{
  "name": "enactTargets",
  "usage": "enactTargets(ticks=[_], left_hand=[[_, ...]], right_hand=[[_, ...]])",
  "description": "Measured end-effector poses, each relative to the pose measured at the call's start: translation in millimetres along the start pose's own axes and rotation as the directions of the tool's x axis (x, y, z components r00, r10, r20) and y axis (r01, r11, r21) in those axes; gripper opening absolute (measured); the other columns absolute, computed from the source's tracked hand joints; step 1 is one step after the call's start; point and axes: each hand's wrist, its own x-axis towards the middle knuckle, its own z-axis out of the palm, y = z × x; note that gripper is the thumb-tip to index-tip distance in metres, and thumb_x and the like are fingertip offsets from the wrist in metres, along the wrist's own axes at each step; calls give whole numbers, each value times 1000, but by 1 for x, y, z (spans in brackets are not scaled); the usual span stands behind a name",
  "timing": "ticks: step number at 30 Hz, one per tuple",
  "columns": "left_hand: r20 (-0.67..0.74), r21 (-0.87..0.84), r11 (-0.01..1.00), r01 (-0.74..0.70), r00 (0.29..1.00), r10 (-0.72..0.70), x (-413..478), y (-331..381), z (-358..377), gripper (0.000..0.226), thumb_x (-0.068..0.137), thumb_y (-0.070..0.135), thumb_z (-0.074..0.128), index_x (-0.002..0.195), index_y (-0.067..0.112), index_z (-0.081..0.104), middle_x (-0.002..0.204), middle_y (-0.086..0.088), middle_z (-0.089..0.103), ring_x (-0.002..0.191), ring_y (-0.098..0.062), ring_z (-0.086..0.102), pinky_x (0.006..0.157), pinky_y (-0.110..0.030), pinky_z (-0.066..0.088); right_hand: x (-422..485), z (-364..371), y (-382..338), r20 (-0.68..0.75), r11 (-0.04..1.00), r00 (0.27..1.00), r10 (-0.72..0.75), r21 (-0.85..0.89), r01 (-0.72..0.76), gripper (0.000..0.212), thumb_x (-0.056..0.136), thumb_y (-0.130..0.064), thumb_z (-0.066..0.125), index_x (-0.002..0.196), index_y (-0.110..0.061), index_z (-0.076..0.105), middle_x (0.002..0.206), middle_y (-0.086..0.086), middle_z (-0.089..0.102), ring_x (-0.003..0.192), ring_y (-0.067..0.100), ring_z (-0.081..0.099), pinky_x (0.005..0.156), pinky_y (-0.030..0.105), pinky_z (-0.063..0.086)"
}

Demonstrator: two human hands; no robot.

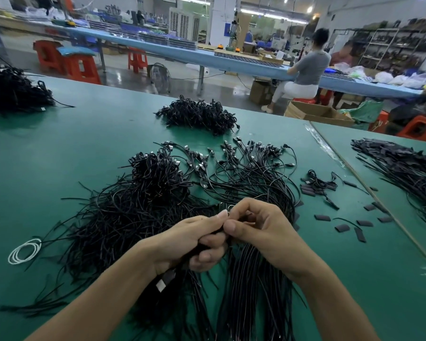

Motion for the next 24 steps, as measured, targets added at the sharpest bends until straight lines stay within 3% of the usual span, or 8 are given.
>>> enactTargets(ticks=[5, 9, 12, 15, 17, 19, 22, 24], left_hand=[[-213, 143, 990, -19, 976, 50, 3, -5, 5, 58, 98, 56, 44, 51, 24, 37, 54, 1, 50, 46, -9, 43, 47, -18, 38], [-429, 373, 928, 13, 889, 160, 12, -15, 5, 66, 104, 47, 39, 42, 24, 39, 48, 12, 37, 47, -4, 37, 53, -10, 36], [-474, 147, 989, 21, 879, 52, 13, -17, 7, 56, 104, 42, 42, 62, 21, 71, 64, 1, 59, 62, -10, 58, 66, -22, 56], [-280, -162, 985, 59, 954, -104, 13, -13, 8, 50, 99, 45, 38, 85, 17, 78, 77, -6, 70, 66, -18, 69, 64, -41, 61], [-224, -196, 974, 115, 962, -159, 13, -13, 4, 62, 96, 56, 37, 75, 13, 75, 70, -9, 68, 55, -19, 63, 45, -26, 51], [-319, -144, 979, 141, 930, -181, 15, -15, 0, 71, 96, 65, 34, 60, 15, 69, 56, -7, 58, 37, -13, 47, 33, -16, 32], [-490, -124, 990, 64, 864, -117, 17, -18, -8, 68, 97, 63, 37, 55, 17, 61, 45, 2, 36, 30, -7, 25, 33, -11, 17], [-567, -206, 977, -61, 821, -68, 17, -17, -15, 64, 99, 59, 39, 54, 17, 55, 44, 5, 29, 30, -6, 21, 32, -12, 15]], right_hand=[[3, 2, 4, -80, 988, 997, -18, -157, 5, 14, 85, -22, 77, 81, -25, 64, 80, 4, 70, 76, 26, 63, 76, 46, 53], [3, 8, 11, -139, 953, 989, -45, -304, 0, 16, 88, -18, 74, 80, -24, 62, 77, -4, 72, 71, 11, 66, 69, 28, 52], [4, 18, 13, -183, 933, 978, -102, -359, 30, 18, 87, -17, 74, 79, -26, 60, 78, -10, 70, 72, 4, 65, 67, 18, 50], [11, 27, 13, -232, 917, 959, -163, -393, 61, 21, 86, -17, 74, 77, -28, 59, 76, -16, 66, 69, 3, 62, 61, 13, 47], [16, 29, 12, -242, 911, 953, -183, -406, 72, 20, 85, -18, 76, 77, -27, 60, 73, -17, 66, 61, 1, 60, 55, 10, 43], [22, 27, 12, -234, 915, 956, -177, -396, 72, 17, 85, -20, 77, 78, -27, 63, 73, -14, 68, 60, 2, 62, 56, 12, 46], [31, 21, 18, -266, 952, 959, -94, -305, 9, 10, 93, -33, 67, 85, -27, 68, 71, -8, 72, 55, 3, 63, 56, 13, 46], [36, 16, 31, -370, 952, 929, -6, -287, -108, 23, 99, -41, 53, 90, -27, 68, 74, -7, 71, 57, 1, 59, 55, 12, 43]])
